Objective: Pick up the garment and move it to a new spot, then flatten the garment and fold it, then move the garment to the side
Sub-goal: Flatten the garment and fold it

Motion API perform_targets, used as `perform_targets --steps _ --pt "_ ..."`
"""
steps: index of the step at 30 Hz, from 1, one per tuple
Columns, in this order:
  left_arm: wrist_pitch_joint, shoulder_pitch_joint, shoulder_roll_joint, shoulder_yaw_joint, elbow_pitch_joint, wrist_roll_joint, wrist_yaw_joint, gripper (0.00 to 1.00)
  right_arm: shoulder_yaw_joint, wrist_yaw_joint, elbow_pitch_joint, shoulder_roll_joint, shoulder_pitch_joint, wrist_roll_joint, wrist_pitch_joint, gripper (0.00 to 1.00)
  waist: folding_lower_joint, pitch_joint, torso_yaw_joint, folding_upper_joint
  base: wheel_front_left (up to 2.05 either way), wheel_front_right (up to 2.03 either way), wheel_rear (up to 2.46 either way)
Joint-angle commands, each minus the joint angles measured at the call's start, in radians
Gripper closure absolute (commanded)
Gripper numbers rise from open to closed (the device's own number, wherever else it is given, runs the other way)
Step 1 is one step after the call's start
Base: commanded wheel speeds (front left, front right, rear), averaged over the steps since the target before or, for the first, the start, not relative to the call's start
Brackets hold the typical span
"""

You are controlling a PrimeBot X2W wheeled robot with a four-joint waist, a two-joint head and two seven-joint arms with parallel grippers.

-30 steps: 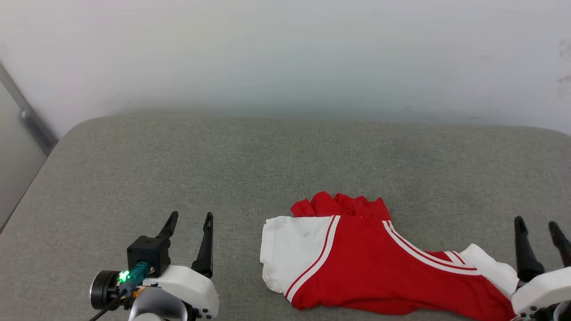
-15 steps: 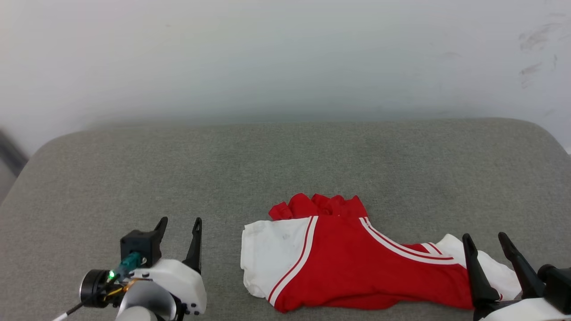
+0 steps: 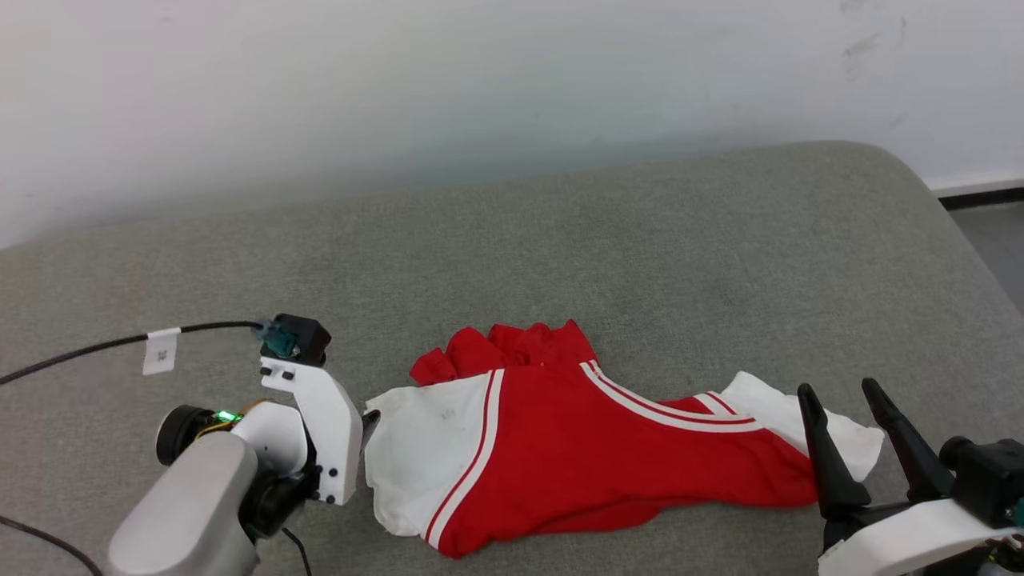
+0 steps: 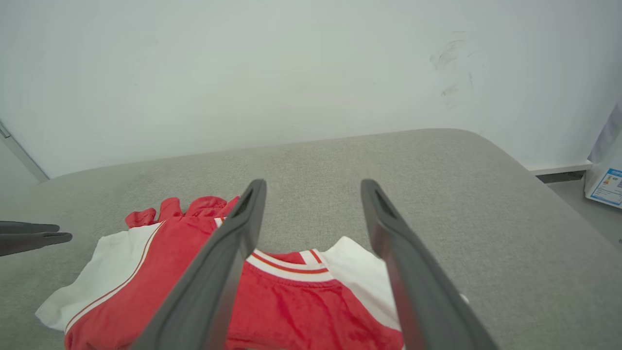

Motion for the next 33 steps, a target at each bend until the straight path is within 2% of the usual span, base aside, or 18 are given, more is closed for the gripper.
perform_targets --steps 1,9,13,14,15,16,22,28,33 --pt "0.020 -0.016 0.000 0.001 0.013 -0.014 -0.007 0.00 0.003 0.000 -0.001 0.002 -0.015 0.011 -0.007 0.00 0.0000 0.045 -0.034 -0.0001 0.00 0.00 0.00" --pt "0.119 -0.092 0.008 -0.030 0.122 -0.027 -0.051 0.00 0.010 0.000 0.032 0.008 -0.056 0.024 -0.028 0.00 0.0000 0.119 -0.083 -0.0001 0.00 0.00 0.00" --pt "0.162 -0.101 -0.020 -0.068 0.192 -0.028 -0.067 0.00 0.010 0.000 0.051 0.010 -0.068 0.033 -0.039 0.00 0.0000 0.132 -0.093 -0.0001 0.00 0.00 0.00" --pt "0.169 -0.098 -0.031 -0.075 0.209 -0.031 -0.071 0.33 0.011 0.000 0.056 0.011 -0.068 0.032 -0.038 0.00 0.0000 0.133 -0.095 -0.0001 0.00 0.00 0.00" --pt "0.173 -0.095 -0.042 -0.081 0.225 -0.032 -0.073 0.74 0.012 0.000 0.059 0.011 -0.070 0.033 -0.039 0.00 0.0000 0.134 -0.096 -0.0001 0.00 0.00 0.00" --pt "0.168 -0.093 -0.052 -0.087 0.238 -0.030 -0.071 1.00 0.011 0.000 0.062 0.012 -0.072 0.035 -0.041 0.00 0.0000 0.135 -0.097 -0.0001 0.00 0.00 0.00" --pt "0.122 -0.077 -0.085 -0.095 0.295 -0.024 -0.056 1.00 -0.007 0.000 0.075 0.012 -0.067 0.050 -0.031 0.00 0.0000 0.123 -0.082 -0.0001 0.00 0.00 0.00" --pt "-0.076 -0.076 -0.075 -0.035 0.256 -0.015 -0.009 1.00 -0.046 0.000 0.093 0.005 -0.058 0.100 0.020 0.00 0.0000 0.089 -0.037 -0.0001 0.00 0.00 0.00" --pt "-0.222 -0.021 -0.068 0.026 0.167 -0.035 0.036 1.00 -0.133 0.000 0.133 -0.012 -0.051 0.140 0.106 0.00 0.0000 0.057 0.014 -0.0001 0.00 0.00 0.00"
